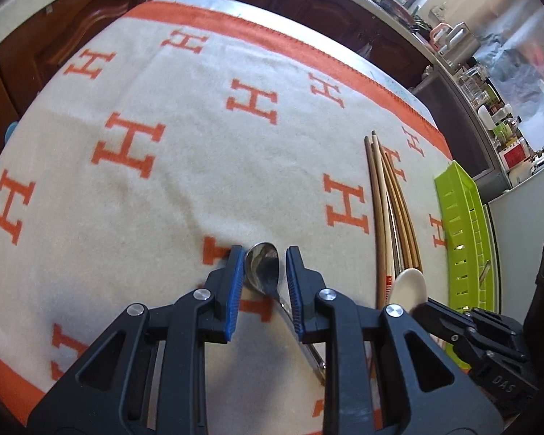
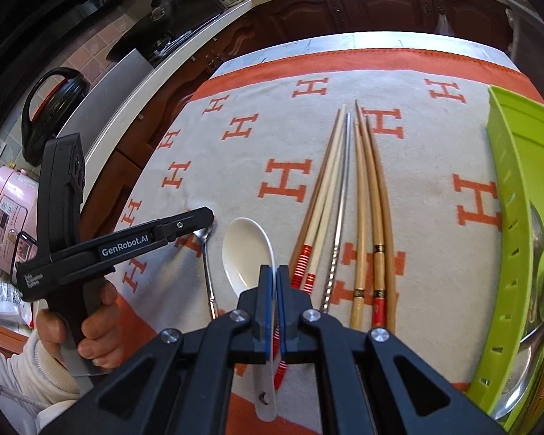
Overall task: Organize utensils
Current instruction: 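Grasp the white ceramic spoon with the right gripper while the left gripper grasps a steel teaspoon, then carry both spoons into the green tray and open both grippers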
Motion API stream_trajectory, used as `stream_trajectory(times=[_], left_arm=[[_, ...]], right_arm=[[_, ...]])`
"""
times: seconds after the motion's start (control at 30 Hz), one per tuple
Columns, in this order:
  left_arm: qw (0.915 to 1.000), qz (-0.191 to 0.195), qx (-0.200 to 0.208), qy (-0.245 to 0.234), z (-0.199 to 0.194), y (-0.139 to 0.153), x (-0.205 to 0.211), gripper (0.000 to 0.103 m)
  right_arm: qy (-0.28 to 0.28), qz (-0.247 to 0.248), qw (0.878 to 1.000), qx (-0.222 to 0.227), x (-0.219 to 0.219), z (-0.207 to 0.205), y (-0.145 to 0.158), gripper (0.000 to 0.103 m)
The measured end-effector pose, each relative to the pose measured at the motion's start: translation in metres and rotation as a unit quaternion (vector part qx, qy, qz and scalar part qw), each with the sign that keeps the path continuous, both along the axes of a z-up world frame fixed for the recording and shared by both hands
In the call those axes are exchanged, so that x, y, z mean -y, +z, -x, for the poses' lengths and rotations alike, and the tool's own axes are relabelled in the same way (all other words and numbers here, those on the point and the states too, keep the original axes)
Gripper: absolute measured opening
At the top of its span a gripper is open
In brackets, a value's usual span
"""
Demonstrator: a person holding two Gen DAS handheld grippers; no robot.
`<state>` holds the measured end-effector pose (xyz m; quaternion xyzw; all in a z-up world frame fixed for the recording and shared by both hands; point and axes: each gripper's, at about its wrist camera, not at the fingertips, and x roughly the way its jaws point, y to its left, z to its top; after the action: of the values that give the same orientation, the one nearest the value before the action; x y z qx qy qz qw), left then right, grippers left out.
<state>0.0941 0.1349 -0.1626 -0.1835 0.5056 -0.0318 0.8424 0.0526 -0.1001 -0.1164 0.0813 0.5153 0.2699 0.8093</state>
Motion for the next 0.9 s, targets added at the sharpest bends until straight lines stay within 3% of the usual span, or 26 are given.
stream_trajectory(times=[0.13, 0.33, 0.5, 0.7, 0.9], left_arm=[[0.9994, -0.024, 0.023, -0.007, 0.001, -0.001, 0.009, 0.013], [0.9993, 0.009, 0.036, -0.004, 0.009, -0.004, 0.001, 0.013], [0.9990, -0.001, 0.043, -0.006, 0.016, -0.005, -0.001, 0.002], [0.9985, 0.043, 0.030, -0.015, 0.019, -0.002, -0.003, 0.001], [0.9952, 0.074, 0.043, -0.047, 0.026, 0.021, 0.011, 0.001]], right_arm=[[-0.010, -0.005, 1.000, -0.004, 0.008, -0.001, -0.001, 0.002], [-0.012, -0.010, 1.000, -0.004, 0.010, -0.002, -0.001, 0.002], [-0.016, -0.014, 1.000, -0.002, 0.013, -0.001, 0.001, 0.002], [-0.041, -0.037, 0.998, -0.003, 0.027, 0.000, 0.007, 0.002], [-0.080, -0.066, 0.995, -0.011, 0.052, 0.004, 0.015, 0.002]])
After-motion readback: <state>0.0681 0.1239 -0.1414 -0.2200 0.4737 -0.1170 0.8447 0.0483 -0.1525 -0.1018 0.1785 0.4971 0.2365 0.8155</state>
